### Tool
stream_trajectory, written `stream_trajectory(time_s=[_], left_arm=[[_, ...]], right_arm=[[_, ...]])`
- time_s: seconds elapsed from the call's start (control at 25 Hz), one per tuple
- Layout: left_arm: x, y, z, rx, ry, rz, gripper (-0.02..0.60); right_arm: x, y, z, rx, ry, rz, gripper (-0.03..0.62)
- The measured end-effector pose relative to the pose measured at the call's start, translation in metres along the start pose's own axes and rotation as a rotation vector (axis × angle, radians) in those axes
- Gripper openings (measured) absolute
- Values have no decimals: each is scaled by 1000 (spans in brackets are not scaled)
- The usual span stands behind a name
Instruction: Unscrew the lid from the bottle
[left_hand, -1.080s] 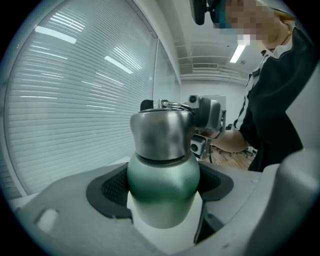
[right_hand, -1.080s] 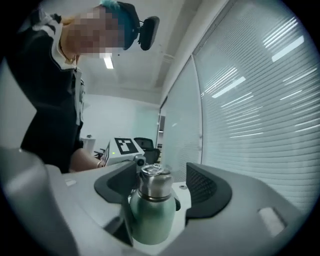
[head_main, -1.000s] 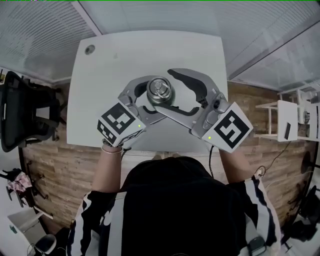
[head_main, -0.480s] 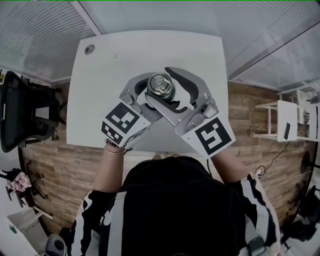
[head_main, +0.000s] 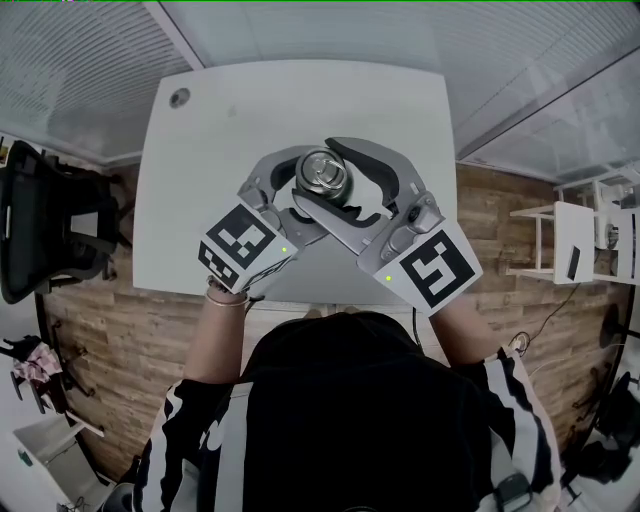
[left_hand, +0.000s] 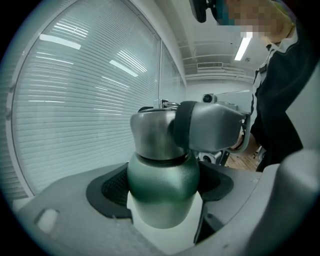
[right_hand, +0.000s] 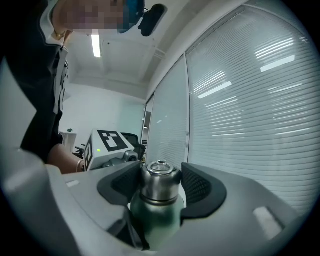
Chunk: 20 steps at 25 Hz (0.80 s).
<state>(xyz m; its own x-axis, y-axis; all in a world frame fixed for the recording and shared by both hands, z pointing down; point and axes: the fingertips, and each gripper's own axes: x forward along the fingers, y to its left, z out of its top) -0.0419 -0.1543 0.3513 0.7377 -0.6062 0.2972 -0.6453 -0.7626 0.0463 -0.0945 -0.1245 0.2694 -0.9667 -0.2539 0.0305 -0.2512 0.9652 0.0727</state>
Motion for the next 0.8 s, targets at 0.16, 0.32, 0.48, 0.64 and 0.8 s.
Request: stream_trajectory(time_s=[0.16, 0.32, 0.48, 0.64, 0.8], left_arm=[[0, -8, 2, 20, -5, -51, 385], [-1, -18, 5, 25, -12, -105, 385], [-2, -27, 5, 38, -6, -184, 385], [-6, -38, 9, 64, -14, -244, 385], [-9, -49, 13, 79, -35, -309, 385]], right_arm=[[-6, 3, 2, 41, -16, 73, 256], [-13, 8, 5, 57, -25, 163, 256], [-17, 15, 6, 42, -10, 287, 256], [-25, 23, 10, 51, -21, 396, 256], [-32, 30, 13, 59, -39, 508, 256]])
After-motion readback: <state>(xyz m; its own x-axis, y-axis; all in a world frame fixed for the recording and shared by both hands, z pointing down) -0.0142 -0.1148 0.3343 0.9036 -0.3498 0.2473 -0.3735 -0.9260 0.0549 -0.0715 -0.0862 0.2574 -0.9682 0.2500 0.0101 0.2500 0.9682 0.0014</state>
